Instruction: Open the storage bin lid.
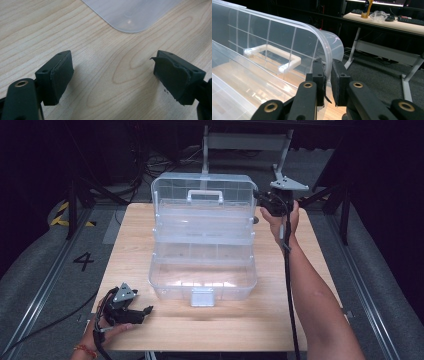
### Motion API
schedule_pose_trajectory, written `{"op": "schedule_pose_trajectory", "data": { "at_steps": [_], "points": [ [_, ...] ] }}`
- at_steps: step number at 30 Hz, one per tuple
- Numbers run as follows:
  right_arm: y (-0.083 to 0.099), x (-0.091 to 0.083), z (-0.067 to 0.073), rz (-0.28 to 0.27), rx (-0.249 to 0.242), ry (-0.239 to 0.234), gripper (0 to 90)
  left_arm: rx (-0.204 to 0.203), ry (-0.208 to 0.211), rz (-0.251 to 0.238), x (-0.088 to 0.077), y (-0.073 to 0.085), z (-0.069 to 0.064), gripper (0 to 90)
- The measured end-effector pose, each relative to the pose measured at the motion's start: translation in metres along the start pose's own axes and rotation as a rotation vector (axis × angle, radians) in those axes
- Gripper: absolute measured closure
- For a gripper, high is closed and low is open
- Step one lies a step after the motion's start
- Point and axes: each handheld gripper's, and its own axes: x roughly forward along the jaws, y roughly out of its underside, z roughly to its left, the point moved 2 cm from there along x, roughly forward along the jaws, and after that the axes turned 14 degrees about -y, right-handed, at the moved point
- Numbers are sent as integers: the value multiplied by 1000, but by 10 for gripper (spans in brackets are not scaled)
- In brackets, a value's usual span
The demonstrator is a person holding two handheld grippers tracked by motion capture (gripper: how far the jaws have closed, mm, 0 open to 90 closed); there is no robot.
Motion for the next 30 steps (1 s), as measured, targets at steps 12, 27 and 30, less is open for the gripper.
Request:
{"op": "schedule_pose_trajectory", "data": {
  "at_steps": [12,27,30],
  "points": [
    [1,7,-5,5,3,7,820,-1,1,1,0,0,0,167],
    [3,18,-13,14,10,13,812,-4,7,1,0,0,0,167],
    [4,20,-15,17,18,12,810,-4,6,2,0,0,0,167]
  ]
}}
